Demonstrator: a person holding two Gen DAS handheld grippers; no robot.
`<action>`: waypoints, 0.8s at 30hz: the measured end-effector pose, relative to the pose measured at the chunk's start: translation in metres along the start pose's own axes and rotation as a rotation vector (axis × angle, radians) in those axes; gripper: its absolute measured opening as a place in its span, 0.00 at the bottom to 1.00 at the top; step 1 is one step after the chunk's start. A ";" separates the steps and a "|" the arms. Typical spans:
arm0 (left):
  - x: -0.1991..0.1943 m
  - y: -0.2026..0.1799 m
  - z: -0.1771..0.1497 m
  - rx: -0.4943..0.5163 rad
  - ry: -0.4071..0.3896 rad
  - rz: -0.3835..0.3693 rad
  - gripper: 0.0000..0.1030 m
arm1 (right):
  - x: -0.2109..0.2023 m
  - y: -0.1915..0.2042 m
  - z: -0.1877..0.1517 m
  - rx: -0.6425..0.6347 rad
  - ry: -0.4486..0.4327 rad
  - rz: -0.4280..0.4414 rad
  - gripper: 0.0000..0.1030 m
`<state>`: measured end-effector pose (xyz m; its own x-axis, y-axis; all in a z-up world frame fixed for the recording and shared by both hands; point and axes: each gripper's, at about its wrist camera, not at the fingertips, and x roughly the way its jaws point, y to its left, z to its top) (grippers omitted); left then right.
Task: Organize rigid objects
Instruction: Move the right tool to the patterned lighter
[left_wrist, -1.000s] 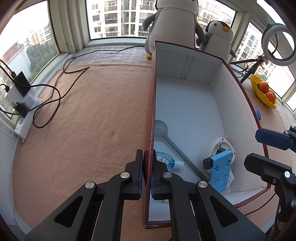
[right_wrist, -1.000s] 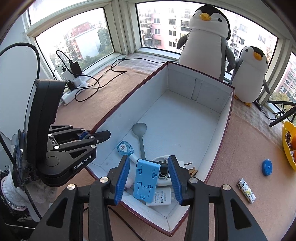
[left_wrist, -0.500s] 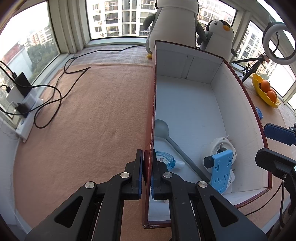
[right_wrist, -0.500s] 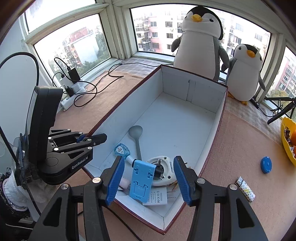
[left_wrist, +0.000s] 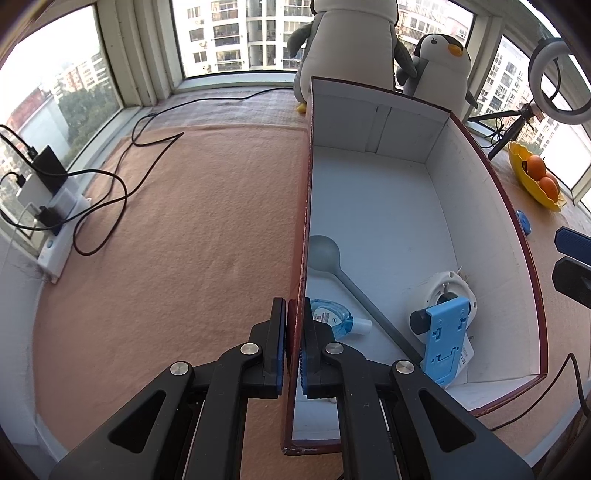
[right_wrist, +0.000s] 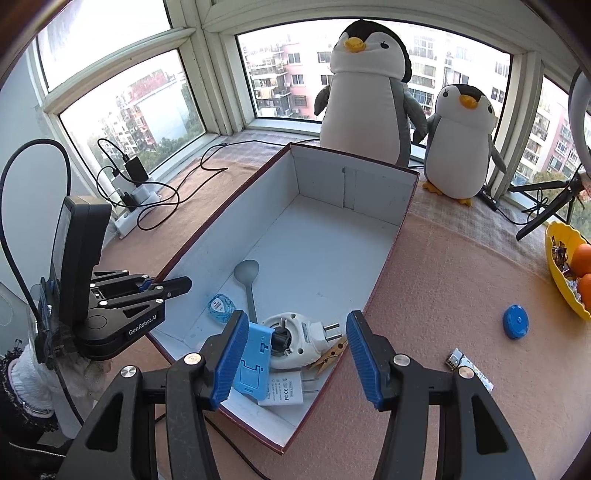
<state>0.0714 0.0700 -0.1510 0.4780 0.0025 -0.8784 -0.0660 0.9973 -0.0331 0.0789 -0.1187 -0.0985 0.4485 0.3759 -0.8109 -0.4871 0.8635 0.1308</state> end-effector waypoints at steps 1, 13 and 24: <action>0.000 0.000 0.000 0.000 0.001 0.002 0.05 | -0.002 -0.004 0.000 0.006 -0.005 -0.002 0.50; 0.000 -0.002 0.000 -0.008 0.017 0.018 0.05 | -0.022 -0.086 -0.012 0.102 -0.036 -0.088 0.52; 0.000 -0.002 0.000 -0.026 0.032 0.033 0.05 | 0.006 -0.160 -0.052 0.144 0.102 -0.176 0.52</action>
<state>0.0714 0.0684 -0.1512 0.4465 0.0328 -0.8942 -0.1043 0.9944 -0.0157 0.1207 -0.2721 -0.1540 0.4353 0.1859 -0.8809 -0.2931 0.9544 0.0566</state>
